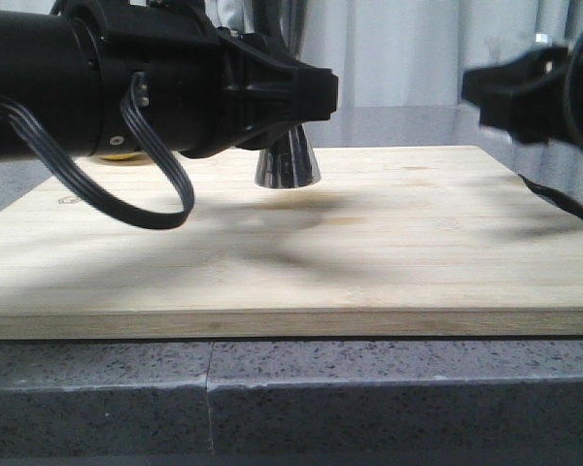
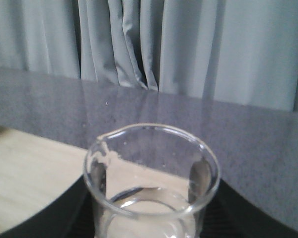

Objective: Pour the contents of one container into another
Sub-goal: 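Lift the glass beaker with the right gripper and carry it over the jigger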

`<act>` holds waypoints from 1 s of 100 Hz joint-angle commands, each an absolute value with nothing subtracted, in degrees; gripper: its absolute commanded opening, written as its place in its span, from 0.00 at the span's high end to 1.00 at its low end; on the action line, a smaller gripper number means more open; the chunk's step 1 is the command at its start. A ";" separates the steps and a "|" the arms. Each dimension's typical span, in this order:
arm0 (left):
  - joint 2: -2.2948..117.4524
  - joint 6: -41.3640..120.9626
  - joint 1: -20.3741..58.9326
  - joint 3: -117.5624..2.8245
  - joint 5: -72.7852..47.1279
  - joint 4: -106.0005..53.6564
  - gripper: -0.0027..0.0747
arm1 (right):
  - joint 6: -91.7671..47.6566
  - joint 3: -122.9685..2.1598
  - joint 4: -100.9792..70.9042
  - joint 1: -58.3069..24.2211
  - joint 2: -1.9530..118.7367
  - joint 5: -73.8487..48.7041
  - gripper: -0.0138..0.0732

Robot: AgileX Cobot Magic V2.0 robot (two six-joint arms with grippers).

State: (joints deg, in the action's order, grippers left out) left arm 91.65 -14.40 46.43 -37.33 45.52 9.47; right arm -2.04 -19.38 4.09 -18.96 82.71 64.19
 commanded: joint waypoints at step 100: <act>88.60 -21.71 46.72 -44.31 43.90 18.22 0.99 | -2.66 -47.70 25.22 -22.62 69.43 27.86 0.57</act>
